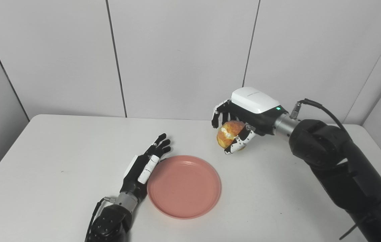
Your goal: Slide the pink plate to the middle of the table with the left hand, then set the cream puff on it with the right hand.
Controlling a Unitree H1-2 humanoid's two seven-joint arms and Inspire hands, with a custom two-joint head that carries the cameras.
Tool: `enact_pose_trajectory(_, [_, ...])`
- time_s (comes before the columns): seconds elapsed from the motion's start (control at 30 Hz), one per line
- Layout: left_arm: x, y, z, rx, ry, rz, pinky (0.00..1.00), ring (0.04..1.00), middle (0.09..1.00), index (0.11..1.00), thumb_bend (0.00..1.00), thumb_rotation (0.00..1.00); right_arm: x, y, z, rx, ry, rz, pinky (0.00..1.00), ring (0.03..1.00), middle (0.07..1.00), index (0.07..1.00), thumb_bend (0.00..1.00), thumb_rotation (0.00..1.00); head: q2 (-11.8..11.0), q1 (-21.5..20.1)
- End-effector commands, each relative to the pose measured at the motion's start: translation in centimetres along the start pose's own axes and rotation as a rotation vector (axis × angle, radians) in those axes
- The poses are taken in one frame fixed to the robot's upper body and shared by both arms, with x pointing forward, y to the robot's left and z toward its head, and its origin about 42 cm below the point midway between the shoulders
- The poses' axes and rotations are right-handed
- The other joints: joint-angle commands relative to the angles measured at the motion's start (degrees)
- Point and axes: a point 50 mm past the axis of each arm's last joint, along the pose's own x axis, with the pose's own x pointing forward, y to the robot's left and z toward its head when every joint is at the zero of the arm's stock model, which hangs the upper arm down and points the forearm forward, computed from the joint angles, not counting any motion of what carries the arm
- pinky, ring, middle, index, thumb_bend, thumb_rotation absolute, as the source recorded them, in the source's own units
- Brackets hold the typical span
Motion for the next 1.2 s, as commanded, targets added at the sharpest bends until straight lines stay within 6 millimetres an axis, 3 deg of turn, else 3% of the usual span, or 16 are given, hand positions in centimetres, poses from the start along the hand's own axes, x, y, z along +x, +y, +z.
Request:
enact_pose_trajectory(0.0, [-1.8, -3.0, -4.1, -0.069, 0.132, -0.038, 0.79, 0.926, 0.936, 0.917, 0.93, 0.84, 0.6, -3.1, 1.3, -0.043, -0.027, -0.071, 0.32, 0.385, 0.458, 0.506, 0.53, 0.00, 0.03, 0.01])
enact_pose_trajectory(0.2, [-1.9, -2.9, -4.1, -0.070, 0.133, -0.035, 0.79, 0.924, 0.936, 0.919, 0.91, 0.85, 2.2, -2.3, 3.2, -0.038, -0.098, -0.044, 0.34, 0.408, 0.472, 0.498, 0.53, 0.00, 0.16, -0.31])
enact_pose_trajectory(0.37, [-1.9, -2.9, -4.0, -0.071, 0.131, -0.035, 0.79, 0.924, 0.936, 0.922, 0.91, 0.85, 3.0, -1.3, 4.2, -0.035, -0.132, -0.011, 0.23, 0.305, 0.418, 0.504, 0.53, 0.00, 0.23, -0.20])
enact_pose_trajectory(0.53, [-1.8, -3.0, -4.1, -0.071, 0.133, -0.034, 0.80, 0.925, 0.929, 0.921, 0.92, 0.85, 4.0, 0.7, 5.0, -0.046, -0.147, 0.052, 0.21, 0.271, 0.458, 0.487, 0.53, 0.00, 0.47, -0.01])
enact_pose_trajectory(0.7, [-1.9, -3.1, -4.0, -0.072, 0.135, -0.032, 0.79, 0.920, 0.929, 0.919, 0.92, 0.87, 5.1, 2.5, 5.8, -0.043, -0.147, 0.117, 0.31, 0.386, 0.454, 0.506, 0.53, 0.00, 0.80, -0.02])
enact_pose_trajectory(1.17, [-2.0, -3.4, -4.0, -0.085, 0.118, -0.031, 0.76, 0.909, 0.925, 0.927, 0.96, 0.97, 7.6, 8.1, 6.1, -0.123, -0.167, 0.273, 0.31, 0.372, 0.443, 0.515, 0.53, 0.00, 1.22, -0.07])
